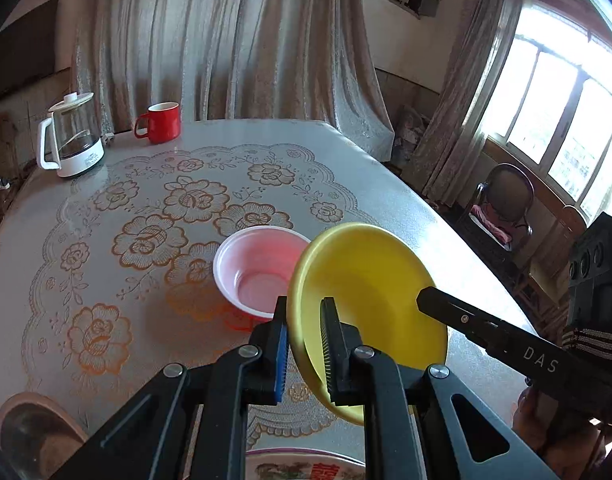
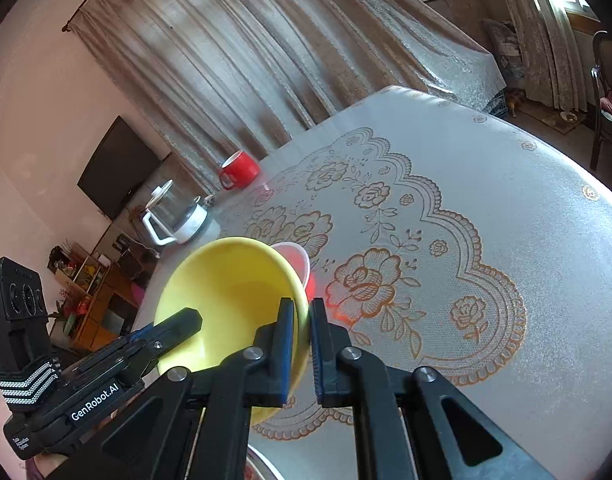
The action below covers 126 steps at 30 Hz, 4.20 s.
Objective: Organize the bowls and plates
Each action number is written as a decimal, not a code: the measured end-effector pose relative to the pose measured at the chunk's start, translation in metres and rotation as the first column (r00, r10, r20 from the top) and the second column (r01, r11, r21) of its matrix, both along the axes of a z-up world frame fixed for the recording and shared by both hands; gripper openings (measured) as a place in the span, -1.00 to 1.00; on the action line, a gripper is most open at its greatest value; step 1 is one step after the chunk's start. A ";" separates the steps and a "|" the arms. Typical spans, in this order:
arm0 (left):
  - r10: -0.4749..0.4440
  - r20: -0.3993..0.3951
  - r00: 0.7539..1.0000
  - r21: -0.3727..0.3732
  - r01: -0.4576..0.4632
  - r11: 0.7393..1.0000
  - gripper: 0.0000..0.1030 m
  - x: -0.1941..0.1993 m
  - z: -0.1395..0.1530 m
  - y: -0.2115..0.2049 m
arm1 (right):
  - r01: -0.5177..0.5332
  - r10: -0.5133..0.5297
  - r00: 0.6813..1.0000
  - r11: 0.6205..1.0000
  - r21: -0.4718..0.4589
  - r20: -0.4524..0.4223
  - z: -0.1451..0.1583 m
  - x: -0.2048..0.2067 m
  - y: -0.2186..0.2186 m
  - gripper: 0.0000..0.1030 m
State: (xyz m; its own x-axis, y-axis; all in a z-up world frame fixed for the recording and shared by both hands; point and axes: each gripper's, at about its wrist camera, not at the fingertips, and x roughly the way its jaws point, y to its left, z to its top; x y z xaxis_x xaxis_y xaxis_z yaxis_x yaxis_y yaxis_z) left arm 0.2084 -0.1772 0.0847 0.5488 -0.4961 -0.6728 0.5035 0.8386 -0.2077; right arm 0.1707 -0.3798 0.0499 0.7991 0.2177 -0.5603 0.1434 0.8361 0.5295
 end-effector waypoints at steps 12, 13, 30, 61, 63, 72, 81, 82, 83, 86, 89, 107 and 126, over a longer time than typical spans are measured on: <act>0.212 0.012 0.977 -0.075 -0.211 0.975 -0.72 -0.057 0.008 0.138 | -0.240 0.242 0.970 0.969 -0.052 0.029 0.014 -0.018 0.120 -0.86; 0.230 0.008 0.973 -0.082 -0.229 0.970 -0.72 -0.061 0.008 0.150 | -0.262 0.264 0.964 0.964 -0.055 0.029 0.014 -0.019 0.131 -0.86; 0.456 -0.100 0.884 -0.068 -0.464 0.883 -0.72 -0.069 -0.056 0.275 | -0.519 0.503 0.852 0.847 -0.114 -0.146 -0.028 0.009 0.281 -0.86; 0.495 0.012 0.869 0.066 -0.495 0.866 -0.19 -0.059 -0.079 0.264 | -0.499 0.459 0.864 0.833 -0.237 -0.205 -0.048 0.010 0.297 -0.67; 0.507 0.025 0.862 0.064 -0.507 0.860 -0.19 -0.062 -0.078 0.263 | -0.493 0.456 0.868 0.840 -0.227 -0.198 -0.047 0.008 0.294 -0.67; 0.525 0.060 0.849 0.029 -0.528 0.849 -0.19 -0.086 -0.061 0.256 | -0.452 0.431 0.892 0.867 -0.209 -0.139 -0.035 -0.012 0.274 -0.53; 0.499 0.083 0.863 0.034 -0.503 0.864 -0.19 -0.107 -0.055 0.240 | -0.385 0.371 0.923 0.904 -0.187 -0.106 -0.032 -0.032 0.243 -0.39; 0.493 0.084 0.866 0.035 -0.497 0.867 -0.19 -0.108 -0.055 0.238 | -0.376 0.363 0.926 0.907 -0.187 -0.103 -0.032 -0.034 0.239 -0.37; 0.487 0.086 0.869 0.037 -0.491 0.870 -0.19 -0.111 -0.056 0.235 | -0.368 0.355 0.929 0.911 -0.187 -0.101 -0.032 -0.036 0.235 -0.35; 0.471 0.099 0.877 0.055 -0.477 0.877 -0.19 -0.115 -0.056 0.228 | -0.343 0.332 0.939 0.921 -0.183 -0.090 -0.030 -0.042 0.225 -0.27; 0.459 0.099 0.883 0.057 -0.465 0.883 -0.19 -0.117 -0.055 0.223 | -0.318 0.308 0.948 0.932 -0.175 -0.083 -0.030 -0.047 0.213 -0.23; 0.370 0.113 0.922 0.121 -0.382 0.916 -0.19 -0.113 -0.057 0.184 | -0.155 0.147 0.986 0.982 -0.104 -0.077 -0.040 -0.063 0.137 -0.22; 0.285 0.039 0.958 0.115 -0.287 0.951 -0.19 -0.081 -0.051 0.152 | -0.020 0.015 0.994 0.999 -0.048 -0.112 -0.049 -0.056 0.074 -0.22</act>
State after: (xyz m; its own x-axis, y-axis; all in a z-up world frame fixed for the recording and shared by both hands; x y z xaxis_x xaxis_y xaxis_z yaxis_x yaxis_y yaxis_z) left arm 0.1270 -0.0254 0.0338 0.6710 -0.2335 -0.7038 0.2421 0.9661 -0.0897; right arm 0.1147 -0.3057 0.0008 0.7277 0.2011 -0.6558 0.1842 0.8636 0.4693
